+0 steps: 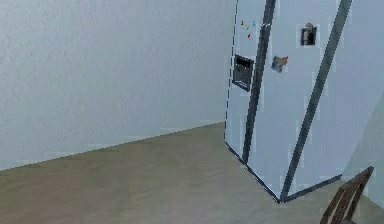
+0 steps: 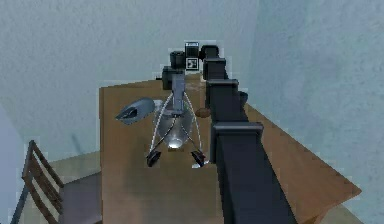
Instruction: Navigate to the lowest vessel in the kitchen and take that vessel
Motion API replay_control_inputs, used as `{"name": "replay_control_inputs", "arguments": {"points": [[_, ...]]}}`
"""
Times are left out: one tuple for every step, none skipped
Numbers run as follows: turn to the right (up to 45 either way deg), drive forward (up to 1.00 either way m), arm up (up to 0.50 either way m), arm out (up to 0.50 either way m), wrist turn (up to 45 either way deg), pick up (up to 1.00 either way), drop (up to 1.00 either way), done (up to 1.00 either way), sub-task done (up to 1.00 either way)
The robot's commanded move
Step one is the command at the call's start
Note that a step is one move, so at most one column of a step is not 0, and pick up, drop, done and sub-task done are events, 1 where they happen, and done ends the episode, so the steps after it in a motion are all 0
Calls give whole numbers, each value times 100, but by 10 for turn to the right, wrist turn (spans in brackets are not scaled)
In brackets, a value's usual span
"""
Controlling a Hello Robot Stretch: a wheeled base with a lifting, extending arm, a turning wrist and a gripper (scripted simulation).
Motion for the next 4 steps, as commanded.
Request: {"name": "replay_control_inputs", "arguments": {"points": [[0,0,0,0,450,0,0,0,0],[0,0,0,0,450,0,0,0,0],[0,0,0,0,450,0,0,0,0],[0,0,0,0,270,0,0,0,0]]}}
